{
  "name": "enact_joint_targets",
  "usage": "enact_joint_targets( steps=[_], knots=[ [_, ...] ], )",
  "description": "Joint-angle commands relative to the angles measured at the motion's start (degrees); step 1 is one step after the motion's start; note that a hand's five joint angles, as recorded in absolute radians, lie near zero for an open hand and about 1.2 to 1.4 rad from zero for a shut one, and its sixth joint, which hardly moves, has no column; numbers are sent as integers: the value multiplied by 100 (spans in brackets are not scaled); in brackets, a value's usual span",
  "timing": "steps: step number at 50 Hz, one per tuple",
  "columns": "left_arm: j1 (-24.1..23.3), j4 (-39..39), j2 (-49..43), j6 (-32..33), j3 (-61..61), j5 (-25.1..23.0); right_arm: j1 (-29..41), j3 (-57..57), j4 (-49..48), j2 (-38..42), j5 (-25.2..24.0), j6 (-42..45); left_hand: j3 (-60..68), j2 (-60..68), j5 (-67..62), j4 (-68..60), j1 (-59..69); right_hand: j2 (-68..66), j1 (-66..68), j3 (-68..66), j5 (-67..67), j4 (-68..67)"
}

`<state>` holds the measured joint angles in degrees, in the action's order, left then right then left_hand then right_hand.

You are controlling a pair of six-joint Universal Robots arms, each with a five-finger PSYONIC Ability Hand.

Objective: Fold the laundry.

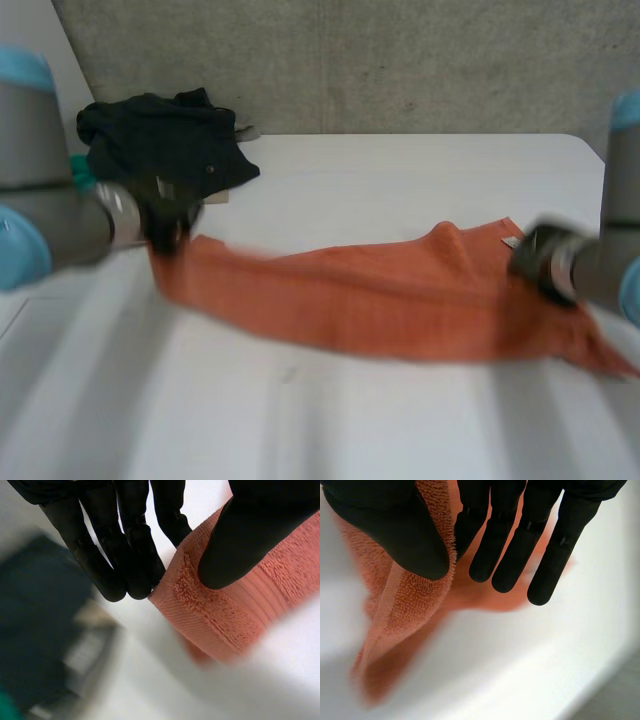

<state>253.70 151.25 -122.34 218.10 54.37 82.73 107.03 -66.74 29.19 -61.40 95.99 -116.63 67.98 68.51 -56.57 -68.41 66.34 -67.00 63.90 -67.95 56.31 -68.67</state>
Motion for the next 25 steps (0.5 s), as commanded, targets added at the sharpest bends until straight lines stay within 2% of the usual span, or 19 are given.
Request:
enact_joint_targets(
  steps=[1,3,4,8,18,25],
  knots=[
    [57,1598,342,-1699,-2017,32,28,1717,-1844,-310,263,-1887,1202,1149,-1343,-1159,1366,-1300,1610,-1205,1369,-1133],
    [83,2187,456,-2042,-2062,85,-7,1691,-2354,-512,236,-2292,1202,1149,-1343,-1159,1366,-1300,1610,-1205,1369,-1133],
    [101,2746,544,-2305,-2045,137,-24,1604,-2852,-687,140,-2572,1202,1149,-1343,-1159,1366,-1300,1610,-1205,1369,-1133],
    [83,3681,606,-2597,-1878,226,-7,1306,-3690,-925,-79,-2672,1202,1149,-1343,-1159,1366,-1300,1610,-1205,1369,-1133],
    [233,3622,518,-2272,-833,314,37,804,-3201,-742,-475,-2338,1202,1149,-1343,-1159,1366,-1300,1610,-1205,1369,-1133],
    [338,3622,422,-2176,670,226,2,-22,-2445,-399,-976,-2346,1202,1149,-1343,-1159,1366,-1300,1610,-1205,1369,-1133]
  ],
)
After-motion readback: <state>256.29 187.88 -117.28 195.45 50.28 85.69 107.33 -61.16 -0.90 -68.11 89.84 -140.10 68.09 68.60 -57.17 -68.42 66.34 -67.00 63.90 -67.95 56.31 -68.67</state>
